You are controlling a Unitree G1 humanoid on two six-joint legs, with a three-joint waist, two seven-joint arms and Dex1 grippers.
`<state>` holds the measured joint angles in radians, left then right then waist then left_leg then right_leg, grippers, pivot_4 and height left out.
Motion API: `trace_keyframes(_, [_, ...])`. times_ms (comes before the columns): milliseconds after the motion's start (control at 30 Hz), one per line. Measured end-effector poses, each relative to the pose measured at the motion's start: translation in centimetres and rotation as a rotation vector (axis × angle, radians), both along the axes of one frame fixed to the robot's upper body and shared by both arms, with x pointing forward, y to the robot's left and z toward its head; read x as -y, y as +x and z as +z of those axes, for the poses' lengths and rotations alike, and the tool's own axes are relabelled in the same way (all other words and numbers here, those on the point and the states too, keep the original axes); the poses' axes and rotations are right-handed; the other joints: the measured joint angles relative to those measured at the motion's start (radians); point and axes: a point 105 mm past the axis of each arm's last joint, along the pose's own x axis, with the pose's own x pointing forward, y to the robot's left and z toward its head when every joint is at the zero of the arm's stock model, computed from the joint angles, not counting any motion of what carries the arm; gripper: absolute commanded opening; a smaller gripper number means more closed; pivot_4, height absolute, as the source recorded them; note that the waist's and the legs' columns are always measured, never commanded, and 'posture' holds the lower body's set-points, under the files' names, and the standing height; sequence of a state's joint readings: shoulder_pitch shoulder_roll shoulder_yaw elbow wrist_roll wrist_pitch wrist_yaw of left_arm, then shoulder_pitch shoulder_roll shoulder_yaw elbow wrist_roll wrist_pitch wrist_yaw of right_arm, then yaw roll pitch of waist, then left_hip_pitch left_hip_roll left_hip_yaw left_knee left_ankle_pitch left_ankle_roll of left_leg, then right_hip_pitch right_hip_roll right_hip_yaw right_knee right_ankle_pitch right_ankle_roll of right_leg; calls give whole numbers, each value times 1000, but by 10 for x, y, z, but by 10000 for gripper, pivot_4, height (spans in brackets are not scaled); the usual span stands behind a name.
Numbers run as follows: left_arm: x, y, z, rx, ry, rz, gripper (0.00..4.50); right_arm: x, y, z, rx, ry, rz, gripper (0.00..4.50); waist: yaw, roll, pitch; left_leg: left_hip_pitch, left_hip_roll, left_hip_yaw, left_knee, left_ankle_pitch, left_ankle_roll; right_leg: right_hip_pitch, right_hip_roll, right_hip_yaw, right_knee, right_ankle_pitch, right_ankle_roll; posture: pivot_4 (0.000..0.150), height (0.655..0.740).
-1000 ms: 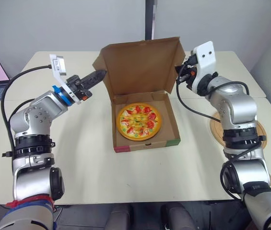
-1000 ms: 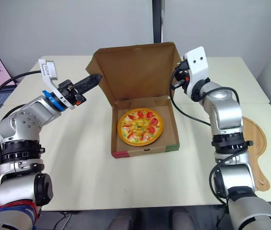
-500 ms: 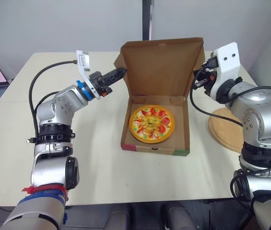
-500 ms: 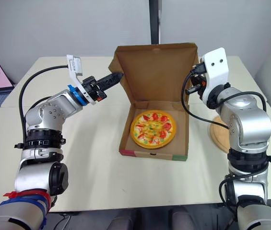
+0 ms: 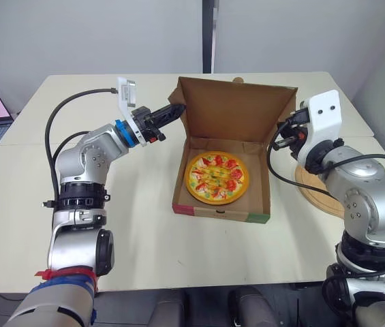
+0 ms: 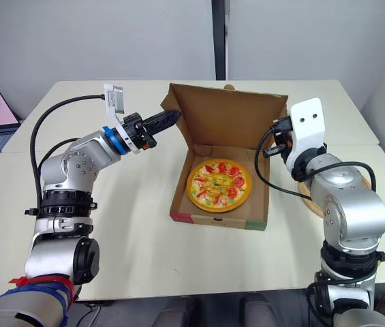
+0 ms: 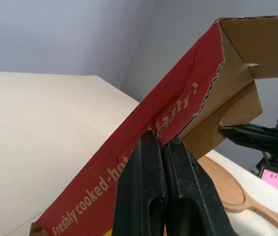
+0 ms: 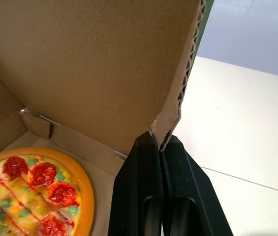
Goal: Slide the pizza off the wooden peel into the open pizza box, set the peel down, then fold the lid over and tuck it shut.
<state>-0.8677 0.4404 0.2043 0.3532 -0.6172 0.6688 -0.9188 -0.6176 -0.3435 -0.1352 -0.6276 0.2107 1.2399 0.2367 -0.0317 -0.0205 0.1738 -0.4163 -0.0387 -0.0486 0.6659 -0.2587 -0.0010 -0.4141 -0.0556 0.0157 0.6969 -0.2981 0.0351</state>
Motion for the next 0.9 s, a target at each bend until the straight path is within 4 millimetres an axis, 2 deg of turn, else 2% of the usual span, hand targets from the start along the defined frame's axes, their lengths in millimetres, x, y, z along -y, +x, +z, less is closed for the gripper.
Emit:
trace_keyframes(133, [-2, -15, -8, 2, 44, 34, 0, -2, -8, -8, 1, 17, -3, 270, 0, 0, 0, 0, 0, 0, 0, 0, 0, 0, 0, 0, 0, 0, 0, 1500, 7318])
trace_keyframes(333, [-8, -24, -12, 26, 66, 125, 0, -6, -14, -14, 14, 35, 2, 270, 1, 0, 0, 0, 0, 0, 0, 1, -1, 0, 0, 0, 0, 0, 0, 1500, 7318])
trace_keyframes(700, [-3, -42, -27, -6, 33, 185, 0, -4, -26, -30, 38, 60, -19, 270, 2, 0, 0, 2, 0, -1, 0, 1, -1, 2, 0, 0, 0, 0, 0, 1500, 7318])
trace_keyframes(900, [-4, -55, -46, -67, 39, 217, 0, -7, -35, -46, 61, 43, -25, 270, 3, 0, -1, 3, 0, -1, 0, 1, -1, 4, 0, 0, 0, 0, 0, 1500, 7318])
